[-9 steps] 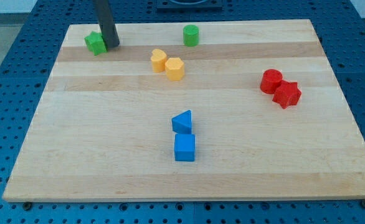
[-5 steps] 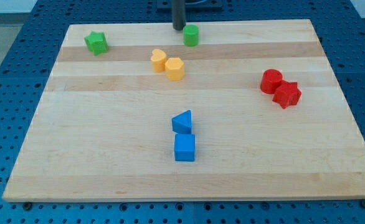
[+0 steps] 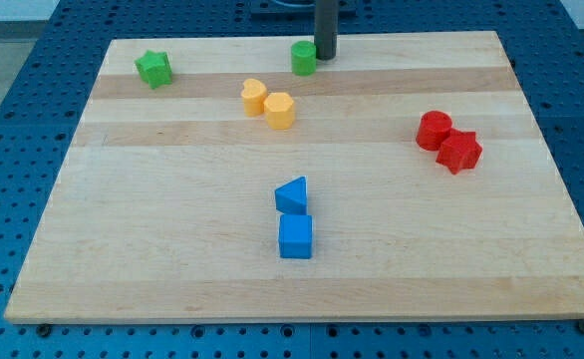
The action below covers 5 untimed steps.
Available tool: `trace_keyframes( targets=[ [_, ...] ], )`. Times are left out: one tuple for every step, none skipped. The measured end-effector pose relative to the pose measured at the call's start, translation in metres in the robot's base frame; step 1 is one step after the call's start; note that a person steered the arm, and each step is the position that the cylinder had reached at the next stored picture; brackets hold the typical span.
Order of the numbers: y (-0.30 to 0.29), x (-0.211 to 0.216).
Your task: Push green circle into green star
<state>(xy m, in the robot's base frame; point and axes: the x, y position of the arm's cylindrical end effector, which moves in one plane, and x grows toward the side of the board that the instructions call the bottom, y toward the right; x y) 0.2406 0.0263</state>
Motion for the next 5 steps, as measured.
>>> trace_keyframes(
  targets=[
    [-0.008, 0.013],
    [-0.014, 0.021],
    [-0.02, 0.024],
    [-0.026, 0.024],
    [-0.034, 0.024]
  ],
)
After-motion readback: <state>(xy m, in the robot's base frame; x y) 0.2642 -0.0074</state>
